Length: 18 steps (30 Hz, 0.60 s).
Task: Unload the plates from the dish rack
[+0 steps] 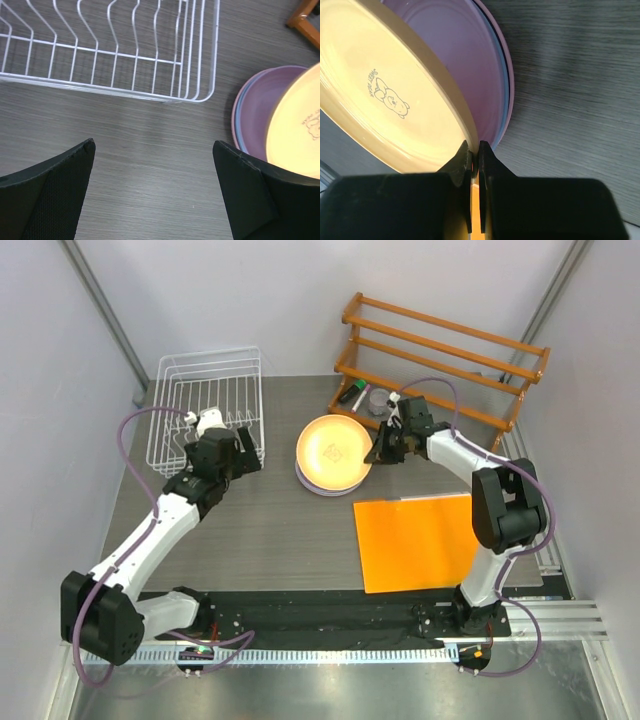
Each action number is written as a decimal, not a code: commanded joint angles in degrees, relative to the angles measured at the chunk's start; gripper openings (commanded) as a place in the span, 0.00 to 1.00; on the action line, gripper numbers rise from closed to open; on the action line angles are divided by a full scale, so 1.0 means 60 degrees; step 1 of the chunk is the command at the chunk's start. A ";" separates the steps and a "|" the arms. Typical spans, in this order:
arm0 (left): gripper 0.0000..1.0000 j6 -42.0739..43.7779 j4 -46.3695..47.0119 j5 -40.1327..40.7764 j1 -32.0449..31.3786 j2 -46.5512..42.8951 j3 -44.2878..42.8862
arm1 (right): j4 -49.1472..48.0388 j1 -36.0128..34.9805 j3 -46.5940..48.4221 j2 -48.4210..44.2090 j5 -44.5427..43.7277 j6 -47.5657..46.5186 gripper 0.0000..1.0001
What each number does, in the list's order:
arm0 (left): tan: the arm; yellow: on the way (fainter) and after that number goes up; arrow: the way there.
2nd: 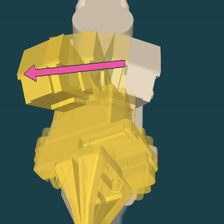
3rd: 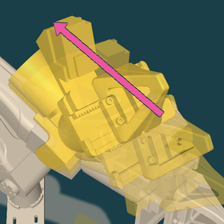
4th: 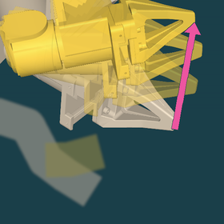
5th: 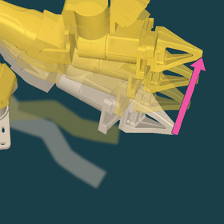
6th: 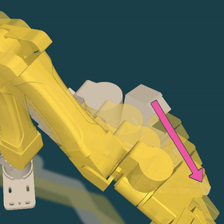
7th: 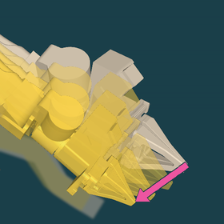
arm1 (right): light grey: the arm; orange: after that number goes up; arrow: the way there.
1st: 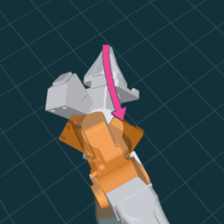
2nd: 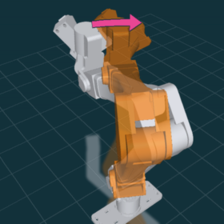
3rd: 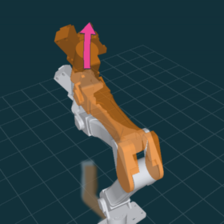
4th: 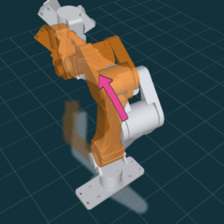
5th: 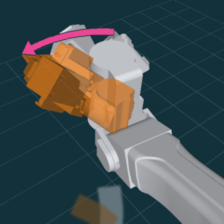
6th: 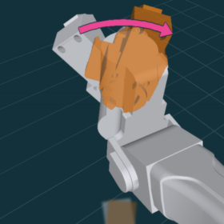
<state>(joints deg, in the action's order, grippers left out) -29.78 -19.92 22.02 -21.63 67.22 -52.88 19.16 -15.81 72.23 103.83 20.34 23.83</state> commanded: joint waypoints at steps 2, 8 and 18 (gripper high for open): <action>0.99 0.0100 0.0449 0.0739 -0.0014 -0.0203 0.0171 | -0.0029 -0.0030 0.0648 0.0053 0.0097 -0.0164 0.18; 0.99 0.0129 0.0508 0.0798 -0.0014 -0.0115 0.0172 | -0.0029 -0.0045 0.0633 -0.0005 0.0096 -0.0281 0.36; 0.99 0.0481 0.0727 0.0973 -0.0014 0.0032 -0.0034 | -0.0219 -0.0060 -0.0287 -0.1747 -0.2521 -0.0676 0.64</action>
<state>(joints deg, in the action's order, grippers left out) -28.34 -18.96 25.54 -21.63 67.22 -51.79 19.86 -15.92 72.71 102.06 16.43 22.00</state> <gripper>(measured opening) 0.994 0.575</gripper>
